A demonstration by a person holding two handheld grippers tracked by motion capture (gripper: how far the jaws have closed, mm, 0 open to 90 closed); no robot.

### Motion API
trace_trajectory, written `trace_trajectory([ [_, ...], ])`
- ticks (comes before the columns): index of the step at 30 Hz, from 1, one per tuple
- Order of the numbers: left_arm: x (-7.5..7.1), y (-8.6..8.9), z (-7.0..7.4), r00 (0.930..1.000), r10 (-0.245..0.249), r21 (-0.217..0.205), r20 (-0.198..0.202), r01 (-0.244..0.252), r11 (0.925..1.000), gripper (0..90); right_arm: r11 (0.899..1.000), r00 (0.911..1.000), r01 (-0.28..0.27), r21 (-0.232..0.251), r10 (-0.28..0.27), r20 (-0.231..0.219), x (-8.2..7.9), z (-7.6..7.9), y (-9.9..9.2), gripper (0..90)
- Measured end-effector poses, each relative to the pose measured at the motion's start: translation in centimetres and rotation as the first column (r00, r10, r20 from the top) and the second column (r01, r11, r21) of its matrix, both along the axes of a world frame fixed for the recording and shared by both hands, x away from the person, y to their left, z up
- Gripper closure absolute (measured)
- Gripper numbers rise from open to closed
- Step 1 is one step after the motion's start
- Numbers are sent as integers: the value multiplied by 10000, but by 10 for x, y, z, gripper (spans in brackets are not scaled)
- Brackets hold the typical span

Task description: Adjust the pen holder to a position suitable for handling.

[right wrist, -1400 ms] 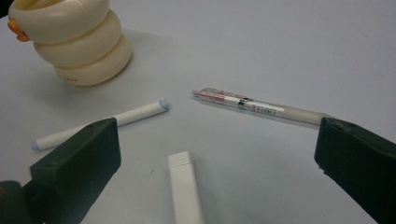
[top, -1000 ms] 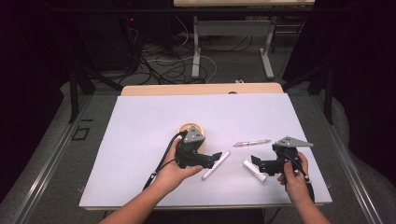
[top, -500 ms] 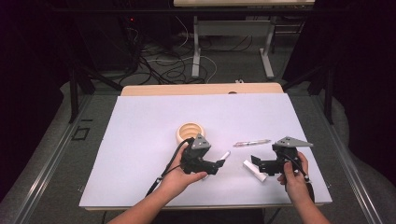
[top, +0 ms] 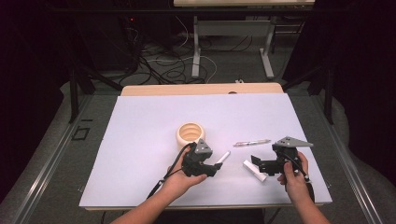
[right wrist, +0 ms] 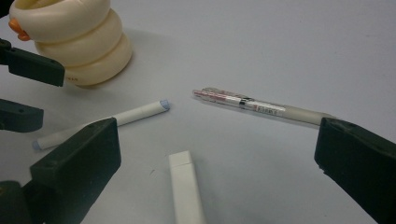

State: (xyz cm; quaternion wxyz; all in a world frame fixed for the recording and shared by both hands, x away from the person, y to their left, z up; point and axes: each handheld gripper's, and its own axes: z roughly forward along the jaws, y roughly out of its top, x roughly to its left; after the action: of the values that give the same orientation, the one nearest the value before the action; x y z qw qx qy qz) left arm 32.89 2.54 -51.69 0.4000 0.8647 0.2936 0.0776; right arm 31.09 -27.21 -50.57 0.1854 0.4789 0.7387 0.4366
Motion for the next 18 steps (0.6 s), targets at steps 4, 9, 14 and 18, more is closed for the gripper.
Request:
trace_trajectory([
  [4, 2, 0, -5, 9996, 76, 191, -264, -71, 9998, 444, 10000, 10000, 2, -24, -2, 10, 1, 0, 0, 2],
  [9, 3, 1, -9, 9989, 181, 365, -434, -165, 9992, 452, 10000, 10000, -12, -4, 12, -15, 1, -1, 0, 2],
  [14, 4, 1, -14, 9978, 286, 583, -603, -251, 9980, 516, 10000, 10000, -24, -19, 24, -3, 2, 0, 1, 2],
  [18, 7, 1, -16, 9956, 251, 767, -900, -182, 9969, 568, 10000, 10000, -21, -31, 21, 3, 2, 0, 1, 2],
])
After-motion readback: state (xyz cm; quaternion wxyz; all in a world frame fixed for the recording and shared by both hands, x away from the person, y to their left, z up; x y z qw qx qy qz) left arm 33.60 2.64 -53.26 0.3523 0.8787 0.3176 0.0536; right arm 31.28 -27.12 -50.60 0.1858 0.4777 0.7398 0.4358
